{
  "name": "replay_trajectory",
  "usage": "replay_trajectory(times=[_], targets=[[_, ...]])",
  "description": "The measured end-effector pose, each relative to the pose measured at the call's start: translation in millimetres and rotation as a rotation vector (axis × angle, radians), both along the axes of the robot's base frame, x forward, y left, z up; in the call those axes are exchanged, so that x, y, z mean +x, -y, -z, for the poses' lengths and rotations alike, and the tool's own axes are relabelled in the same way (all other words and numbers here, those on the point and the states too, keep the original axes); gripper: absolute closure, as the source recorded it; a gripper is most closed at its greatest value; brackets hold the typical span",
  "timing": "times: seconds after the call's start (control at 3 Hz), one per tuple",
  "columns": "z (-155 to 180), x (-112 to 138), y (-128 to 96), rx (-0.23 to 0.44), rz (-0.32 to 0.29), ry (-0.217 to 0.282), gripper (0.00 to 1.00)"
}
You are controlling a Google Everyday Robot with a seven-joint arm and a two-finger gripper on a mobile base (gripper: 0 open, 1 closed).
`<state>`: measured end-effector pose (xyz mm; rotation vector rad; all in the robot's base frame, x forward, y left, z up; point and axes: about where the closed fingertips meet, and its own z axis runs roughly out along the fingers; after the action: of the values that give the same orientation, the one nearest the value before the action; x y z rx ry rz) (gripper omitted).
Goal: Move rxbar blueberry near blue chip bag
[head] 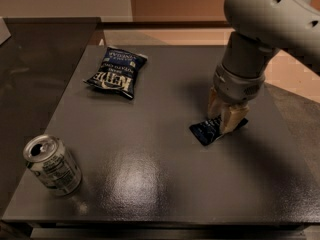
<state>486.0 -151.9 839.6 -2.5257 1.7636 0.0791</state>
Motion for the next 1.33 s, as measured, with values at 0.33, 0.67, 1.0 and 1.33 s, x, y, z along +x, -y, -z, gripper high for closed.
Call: replay_trajectory(times=[0.33, 0.67, 1.0, 1.33], targets=[[-2, 1, 1, -0.003, -0.002, 0.000, 1.00], [-2, 1, 1, -0.003, -0.002, 0.000, 1.00], [-20, 24, -15, 0.023, 0.022, 0.058, 1.00], [-40, 54, -36, 0.059, 0.049, 0.124, 1.00]])
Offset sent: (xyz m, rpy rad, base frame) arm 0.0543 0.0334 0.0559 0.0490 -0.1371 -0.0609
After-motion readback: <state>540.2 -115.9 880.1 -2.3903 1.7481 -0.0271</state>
